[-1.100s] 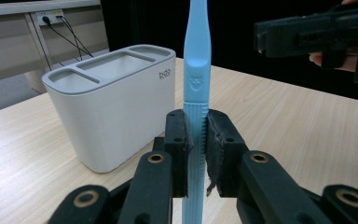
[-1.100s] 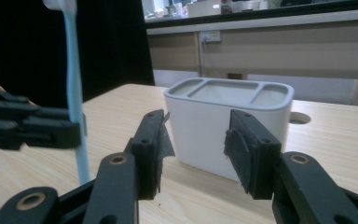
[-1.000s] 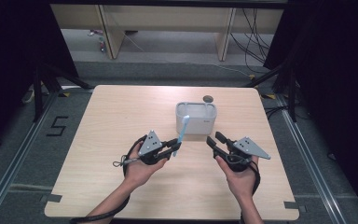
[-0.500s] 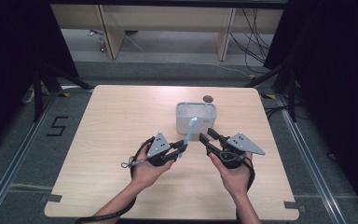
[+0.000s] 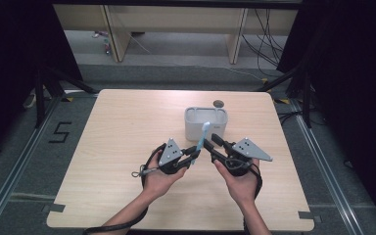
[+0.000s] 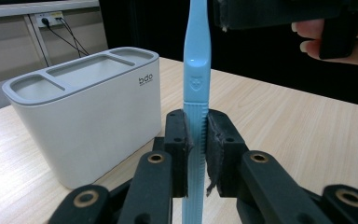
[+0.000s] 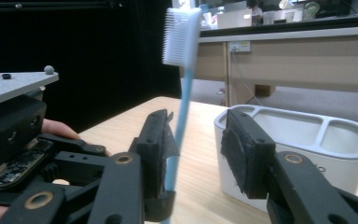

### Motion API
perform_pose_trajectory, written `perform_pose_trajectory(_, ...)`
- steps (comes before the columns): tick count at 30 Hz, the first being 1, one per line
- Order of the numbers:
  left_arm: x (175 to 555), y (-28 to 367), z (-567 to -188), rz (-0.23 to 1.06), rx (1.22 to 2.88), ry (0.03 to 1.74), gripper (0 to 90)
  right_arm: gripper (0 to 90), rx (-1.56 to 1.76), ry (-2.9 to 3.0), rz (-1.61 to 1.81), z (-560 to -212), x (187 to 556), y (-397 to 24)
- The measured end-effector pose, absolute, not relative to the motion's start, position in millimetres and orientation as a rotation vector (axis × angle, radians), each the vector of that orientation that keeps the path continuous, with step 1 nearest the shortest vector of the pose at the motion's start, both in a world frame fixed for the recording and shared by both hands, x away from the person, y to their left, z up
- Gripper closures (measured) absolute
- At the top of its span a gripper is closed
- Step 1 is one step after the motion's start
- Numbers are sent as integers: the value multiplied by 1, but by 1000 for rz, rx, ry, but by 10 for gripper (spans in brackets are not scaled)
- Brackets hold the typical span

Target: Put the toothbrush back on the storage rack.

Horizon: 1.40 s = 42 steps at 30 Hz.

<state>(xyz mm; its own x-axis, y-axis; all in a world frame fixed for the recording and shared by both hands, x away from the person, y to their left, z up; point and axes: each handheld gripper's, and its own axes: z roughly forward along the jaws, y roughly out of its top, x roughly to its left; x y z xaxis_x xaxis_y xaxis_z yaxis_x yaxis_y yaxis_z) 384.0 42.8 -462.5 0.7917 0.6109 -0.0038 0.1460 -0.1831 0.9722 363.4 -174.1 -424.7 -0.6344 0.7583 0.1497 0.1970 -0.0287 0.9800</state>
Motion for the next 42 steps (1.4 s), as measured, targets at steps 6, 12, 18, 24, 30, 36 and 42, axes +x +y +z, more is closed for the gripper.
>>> perform_pose_trajectory(6, 382, 40, -461, 464, 1729, 589, 789, 664, 997, 1829, 1697, -424, 367, -166)
perform_pose_trajectory(12, 382, 37, -461, 456, 1726, 591, 789, 738, 1006, 1839, 1695, -423, 367, -163)
perform_pose_trajectory(18, 381, 35, -462, 456, 1720, 597, 788, 780, 1010, 1840, 1693, -424, 369, -161)
perform_pose_trajectory(24, 381, 35, -461, 457, 1727, 597, 788, 827, 1016, 1829, 1693, -424, 370, -163)
perform_pose_trajectory(30, 382, 34, -462, 443, 1723, 596, 787, 853, 1014, 1827, 1683, -424, 370, -164)
perform_pose_trajectory(36, 383, 35, -461, 471, 1729, 559, 703, 861, 1025, 1855, 1683, -421, 369, -162)
perform_pose_trajectory(42, 379, 43, -464, 491, 1759, 526, 599, 861, 1004, 1836, 1662, -419, 372, -165)
